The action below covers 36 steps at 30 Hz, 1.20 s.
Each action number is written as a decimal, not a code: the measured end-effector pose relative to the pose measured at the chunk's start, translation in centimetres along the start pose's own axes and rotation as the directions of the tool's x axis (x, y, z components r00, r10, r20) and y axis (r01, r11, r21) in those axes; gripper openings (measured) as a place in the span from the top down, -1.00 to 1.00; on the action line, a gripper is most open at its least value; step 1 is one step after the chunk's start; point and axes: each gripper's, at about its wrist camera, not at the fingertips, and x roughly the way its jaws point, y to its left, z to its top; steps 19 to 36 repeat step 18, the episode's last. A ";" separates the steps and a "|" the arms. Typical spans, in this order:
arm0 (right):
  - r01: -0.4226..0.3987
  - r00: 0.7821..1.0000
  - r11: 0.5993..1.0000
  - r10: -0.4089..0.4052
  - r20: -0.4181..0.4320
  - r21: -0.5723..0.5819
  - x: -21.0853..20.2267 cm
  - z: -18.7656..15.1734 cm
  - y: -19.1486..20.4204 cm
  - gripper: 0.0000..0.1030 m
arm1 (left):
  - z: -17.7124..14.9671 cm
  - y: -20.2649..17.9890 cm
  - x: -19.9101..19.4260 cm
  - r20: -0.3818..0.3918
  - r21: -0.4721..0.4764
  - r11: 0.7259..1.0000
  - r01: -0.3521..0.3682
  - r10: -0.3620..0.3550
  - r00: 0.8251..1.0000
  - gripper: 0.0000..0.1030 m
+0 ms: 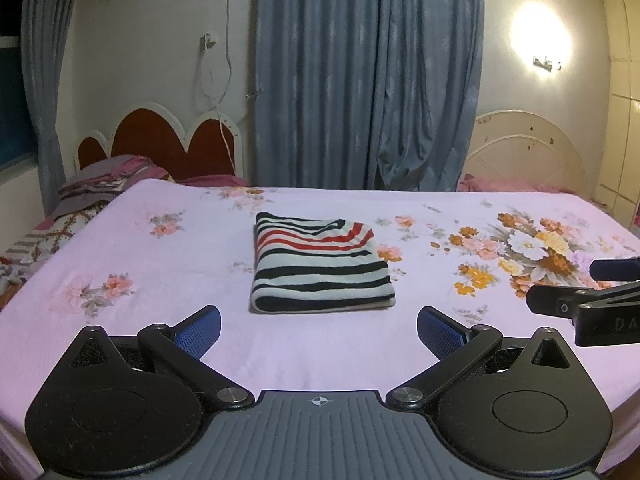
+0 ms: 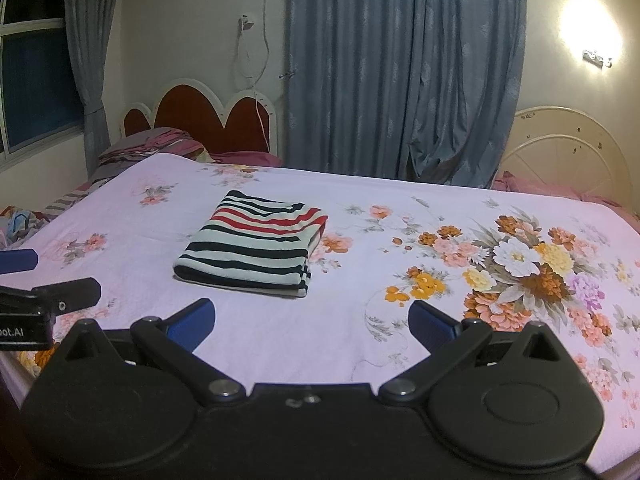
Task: Fold small clothes
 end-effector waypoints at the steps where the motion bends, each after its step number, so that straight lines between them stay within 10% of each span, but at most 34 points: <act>1: -0.001 1.000 1.000 0.001 -0.002 0.000 0.0 0.0 0.1 -0.98 | 0.0 0.1 0.0 0.001 -0.004 1.000 0.003 -0.003 1.000 -1.00; 36: -0.011 1.000 1.000 0.011 -0.004 -0.012 0.5 0.0 0.7 -0.98 | -0.4 0.7 0.4 0.003 0.006 1.000 0.015 -0.015 1.000 -1.00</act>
